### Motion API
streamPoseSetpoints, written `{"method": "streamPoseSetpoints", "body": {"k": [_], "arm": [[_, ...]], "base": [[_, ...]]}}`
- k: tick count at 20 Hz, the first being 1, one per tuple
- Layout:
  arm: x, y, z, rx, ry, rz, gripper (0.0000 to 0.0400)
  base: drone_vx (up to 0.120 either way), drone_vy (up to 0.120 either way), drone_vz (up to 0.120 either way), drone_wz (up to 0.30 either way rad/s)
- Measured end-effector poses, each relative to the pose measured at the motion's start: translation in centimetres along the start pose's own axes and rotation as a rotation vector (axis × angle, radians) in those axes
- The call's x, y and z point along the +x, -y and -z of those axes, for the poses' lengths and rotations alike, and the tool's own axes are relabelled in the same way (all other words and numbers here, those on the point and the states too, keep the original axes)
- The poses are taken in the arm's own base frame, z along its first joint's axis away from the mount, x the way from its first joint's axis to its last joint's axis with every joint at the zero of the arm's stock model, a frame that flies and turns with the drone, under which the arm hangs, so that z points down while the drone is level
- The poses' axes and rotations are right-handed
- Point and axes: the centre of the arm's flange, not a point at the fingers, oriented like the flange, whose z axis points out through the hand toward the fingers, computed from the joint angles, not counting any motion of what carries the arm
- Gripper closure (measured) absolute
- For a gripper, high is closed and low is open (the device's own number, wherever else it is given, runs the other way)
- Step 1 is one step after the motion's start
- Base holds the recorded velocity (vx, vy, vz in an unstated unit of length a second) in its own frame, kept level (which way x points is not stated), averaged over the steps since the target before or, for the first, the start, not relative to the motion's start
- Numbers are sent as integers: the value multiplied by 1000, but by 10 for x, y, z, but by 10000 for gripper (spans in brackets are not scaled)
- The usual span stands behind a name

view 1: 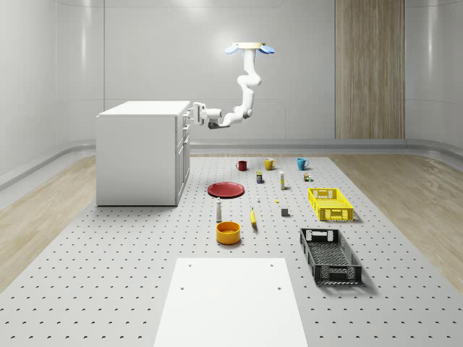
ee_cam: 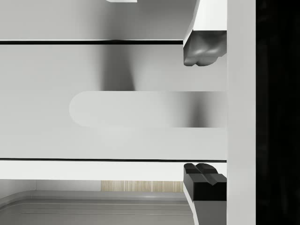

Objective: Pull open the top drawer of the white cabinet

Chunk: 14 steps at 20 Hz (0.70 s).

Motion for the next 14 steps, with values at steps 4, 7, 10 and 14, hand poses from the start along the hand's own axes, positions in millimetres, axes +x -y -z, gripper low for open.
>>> {"method": "streamPoseSetpoints", "body": {"k": [4, 7, 10, 14], "arm": [[0, 0, -1, -1, 1, 0, 95], [0, 0, -1, -2, 2, 0, 95], [0, 0, -1, -2, 2, 0, 95], [0, 0, -1, -2, 2, 0, 95]], "base": [[0, 0, 0, 0], [0, 0, 0, 0], [0, 0, 0, 0], [0, 0, 0, 0]]}}
